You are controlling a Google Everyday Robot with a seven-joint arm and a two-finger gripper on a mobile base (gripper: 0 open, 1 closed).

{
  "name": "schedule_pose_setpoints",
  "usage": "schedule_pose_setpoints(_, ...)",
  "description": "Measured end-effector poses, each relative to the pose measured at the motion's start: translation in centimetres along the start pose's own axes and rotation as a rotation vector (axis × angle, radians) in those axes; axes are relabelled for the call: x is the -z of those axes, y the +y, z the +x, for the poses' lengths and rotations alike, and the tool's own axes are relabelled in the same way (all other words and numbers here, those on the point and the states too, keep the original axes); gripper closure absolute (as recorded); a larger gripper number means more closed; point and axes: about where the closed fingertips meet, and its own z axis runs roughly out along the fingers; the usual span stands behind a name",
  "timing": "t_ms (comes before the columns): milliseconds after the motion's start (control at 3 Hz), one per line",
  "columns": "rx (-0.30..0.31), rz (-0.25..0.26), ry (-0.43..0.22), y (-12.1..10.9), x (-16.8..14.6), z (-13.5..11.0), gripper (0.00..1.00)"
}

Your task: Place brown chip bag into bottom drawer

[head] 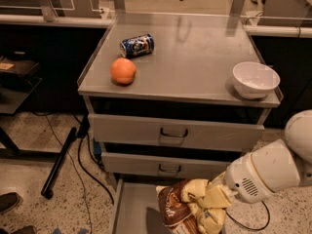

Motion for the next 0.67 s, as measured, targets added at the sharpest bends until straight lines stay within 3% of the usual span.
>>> schedule_pose_setpoints(333, -0.074, -0.031, -0.056, -3.02, -2.92, 1.06, 1.00)
schedule_pose_setpoints(667, -0.074, -0.031, -0.056, -3.02, -2.94, 1.07, 1.00)
